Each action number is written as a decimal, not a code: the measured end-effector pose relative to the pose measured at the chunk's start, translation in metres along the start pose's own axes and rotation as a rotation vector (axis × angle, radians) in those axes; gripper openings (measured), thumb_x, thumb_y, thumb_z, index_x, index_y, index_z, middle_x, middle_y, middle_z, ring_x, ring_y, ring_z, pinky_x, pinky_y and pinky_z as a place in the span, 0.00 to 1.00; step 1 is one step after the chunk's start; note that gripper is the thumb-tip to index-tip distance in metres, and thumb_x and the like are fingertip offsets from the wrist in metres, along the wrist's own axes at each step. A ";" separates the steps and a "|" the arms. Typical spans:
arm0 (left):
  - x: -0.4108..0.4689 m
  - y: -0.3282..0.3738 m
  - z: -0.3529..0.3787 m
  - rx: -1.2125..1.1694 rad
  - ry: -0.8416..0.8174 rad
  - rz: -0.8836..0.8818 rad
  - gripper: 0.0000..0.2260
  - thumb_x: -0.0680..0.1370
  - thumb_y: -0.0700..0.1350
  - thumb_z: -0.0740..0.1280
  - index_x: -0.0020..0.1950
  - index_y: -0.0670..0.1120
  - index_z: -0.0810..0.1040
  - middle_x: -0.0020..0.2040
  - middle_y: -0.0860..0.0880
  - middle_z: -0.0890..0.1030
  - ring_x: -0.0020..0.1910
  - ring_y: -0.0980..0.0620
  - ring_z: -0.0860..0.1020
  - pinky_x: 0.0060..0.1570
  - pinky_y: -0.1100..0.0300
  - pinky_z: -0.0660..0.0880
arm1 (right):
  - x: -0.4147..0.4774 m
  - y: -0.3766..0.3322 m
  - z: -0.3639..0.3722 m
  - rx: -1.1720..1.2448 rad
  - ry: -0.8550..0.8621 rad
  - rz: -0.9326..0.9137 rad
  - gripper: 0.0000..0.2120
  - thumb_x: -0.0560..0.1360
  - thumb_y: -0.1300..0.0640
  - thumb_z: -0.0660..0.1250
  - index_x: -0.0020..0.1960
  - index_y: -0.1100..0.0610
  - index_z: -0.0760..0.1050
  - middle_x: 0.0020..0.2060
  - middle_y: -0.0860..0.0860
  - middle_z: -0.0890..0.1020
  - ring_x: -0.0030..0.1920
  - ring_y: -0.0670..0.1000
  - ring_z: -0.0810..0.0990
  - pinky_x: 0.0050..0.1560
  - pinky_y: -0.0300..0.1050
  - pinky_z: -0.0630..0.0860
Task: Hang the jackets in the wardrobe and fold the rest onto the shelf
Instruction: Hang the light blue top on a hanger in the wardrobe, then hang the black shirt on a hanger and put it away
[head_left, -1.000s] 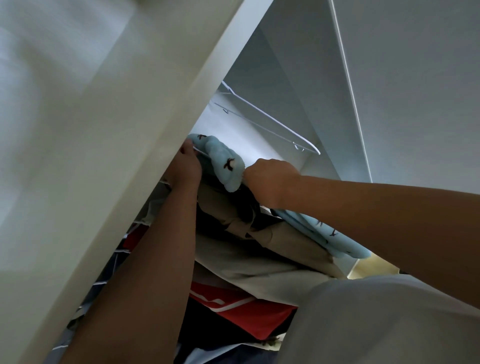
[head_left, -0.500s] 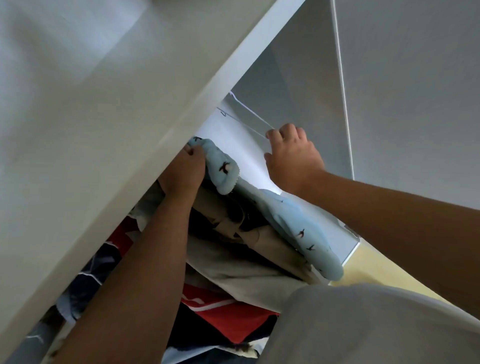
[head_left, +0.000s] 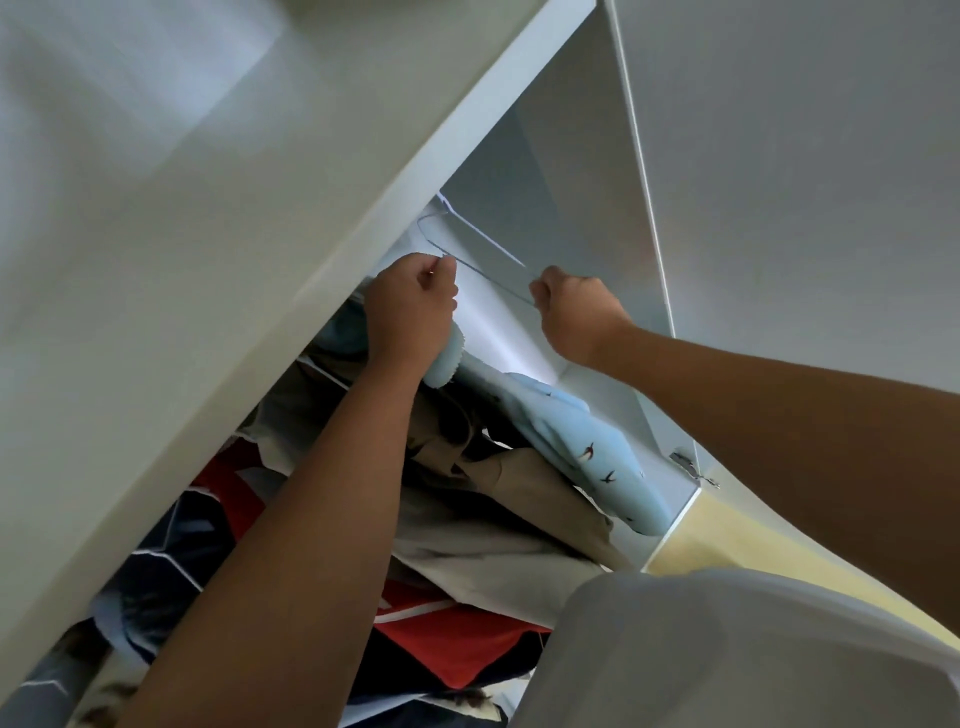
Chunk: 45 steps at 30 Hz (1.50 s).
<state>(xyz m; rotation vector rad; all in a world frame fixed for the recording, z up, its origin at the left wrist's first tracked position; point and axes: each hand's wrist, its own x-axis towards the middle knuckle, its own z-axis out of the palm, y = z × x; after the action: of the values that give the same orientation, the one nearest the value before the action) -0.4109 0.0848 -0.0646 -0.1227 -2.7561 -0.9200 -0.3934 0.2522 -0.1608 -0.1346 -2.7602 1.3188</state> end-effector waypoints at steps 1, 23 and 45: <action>0.003 0.002 0.000 0.002 -0.009 -0.021 0.14 0.80 0.51 0.62 0.42 0.45 0.81 0.37 0.51 0.84 0.39 0.52 0.83 0.43 0.44 0.81 | -0.002 -0.002 -0.002 0.056 0.044 -0.034 0.11 0.85 0.52 0.53 0.47 0.56 0.66 0.35 0.55 0.73 0.34 0.59 0.72 0.38 0.46 0.65; -0.025 0.030 0.023 -0.188 0.101 0.211 0.12 0.81 0.51 0.65 0.52 0.44 0.83 0.46 0.47 0.85 0.44 0.52 0.79 0.43 0.64 0.69 | -0.173 0.015 -0.046 -0.008 0.365 -0.123 0.13 0.85 0.52 0.57 0.44 0.57 0.69 0.39 0.50 0.71 0.40 0.59 0.73 0.42 0.56 0.74; -0.282 0.200 0.062 -0.484 -0.326 0.678 0.05 0.79 0.49 0.68 0.47 0.49 0.81 0.39 0.53 0.84 0.40 0.53 0.82 0.46 0.62 0.76 | -0.494 0.083 -0.175 -0.289 0.909 0.261 0.17 0.78 0.47 0.56 0.36 0.56 0.68 0.31 0.46 0.70 0.33 0.52 0.69 0.29 0.45 0.65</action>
<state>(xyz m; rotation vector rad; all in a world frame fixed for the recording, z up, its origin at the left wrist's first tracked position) -0.1188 0.2804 -0.0653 -1.2886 -2.3752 -1.3969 0.1197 0.3836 -0.1326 -0.8848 -2.1313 0.6152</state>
